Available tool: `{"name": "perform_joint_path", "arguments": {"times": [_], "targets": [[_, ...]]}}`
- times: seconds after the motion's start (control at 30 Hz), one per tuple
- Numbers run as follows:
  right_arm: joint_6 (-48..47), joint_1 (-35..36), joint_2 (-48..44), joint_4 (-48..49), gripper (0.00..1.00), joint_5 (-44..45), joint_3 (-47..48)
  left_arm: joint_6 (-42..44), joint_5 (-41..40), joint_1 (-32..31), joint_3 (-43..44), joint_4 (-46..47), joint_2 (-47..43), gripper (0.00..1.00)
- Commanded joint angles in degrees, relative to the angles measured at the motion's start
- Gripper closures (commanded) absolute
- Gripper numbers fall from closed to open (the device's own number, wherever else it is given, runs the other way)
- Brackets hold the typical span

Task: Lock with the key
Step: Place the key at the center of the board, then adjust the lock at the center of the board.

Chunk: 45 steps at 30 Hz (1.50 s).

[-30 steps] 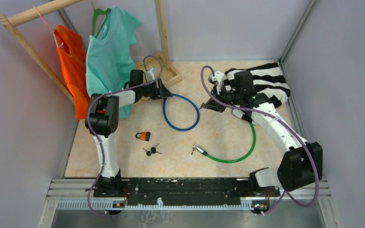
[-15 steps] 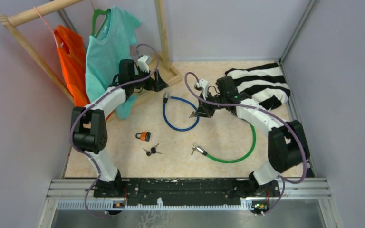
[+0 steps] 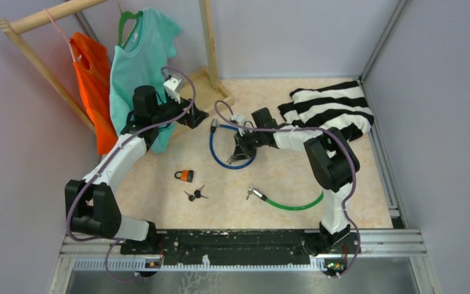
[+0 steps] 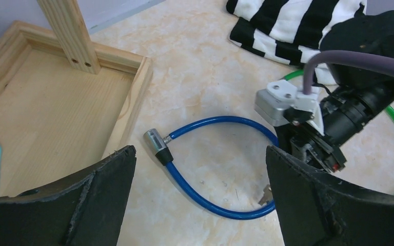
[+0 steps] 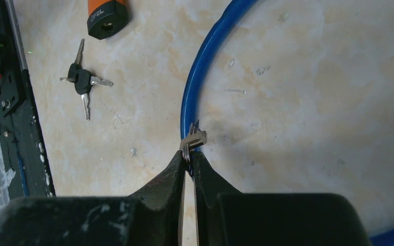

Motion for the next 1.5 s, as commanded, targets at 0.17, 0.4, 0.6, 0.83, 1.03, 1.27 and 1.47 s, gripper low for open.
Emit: {"name": "perform_joint_path", "arguments": {"times": [0.17, 0.4, 0.6, 0.83, 1.03, 1.27, 1.47], "targets": [[0.8, 0.7, 2.1, 1.8, 0.63, 2.1, 6.9, 0.9, 4.3, 1.0, -5.3, 3.3, -5.7, 0.00], [-7.2, -0.9, -4.6, -4.7, 0.23, 10.1, 5.4, 3.4, 15.2, 1.0, -2.5, -2.0, -2.6, 0.00], [-10.3, -8.8, -12.6, -7.5, 0.22, 12.0, 1.6, 7.6, 18.2, -0.6, -4.5, -2.0, -3.2, 0.00], [-12.5, -17.4, -22.8, -13.3, 0.22, 13.7, -2.9, 23.0, 12.1, -10.8, -5.2, -10.7, -2.1, 0.00], [-10.9, -23.1, -30.7, -17.8, 0.22, 20.3, -6.6, 34.0, 11.1, -21.6, -5.1, -15.5, 2.2, 0.04], [-7.4, -28.7, -35.5, -16.8, 0.21, 20.6, -11.9, 43.1, 10.4, -34.2, 3.2, -24.3, 12.2, 0.19], [-6.9, -32.2, -36.4, -16.1, 0.21, 19.8, -13.0, 47.2, 6.4, -43.8, 10.7, -29.4, 22.6, 0.27]]}}
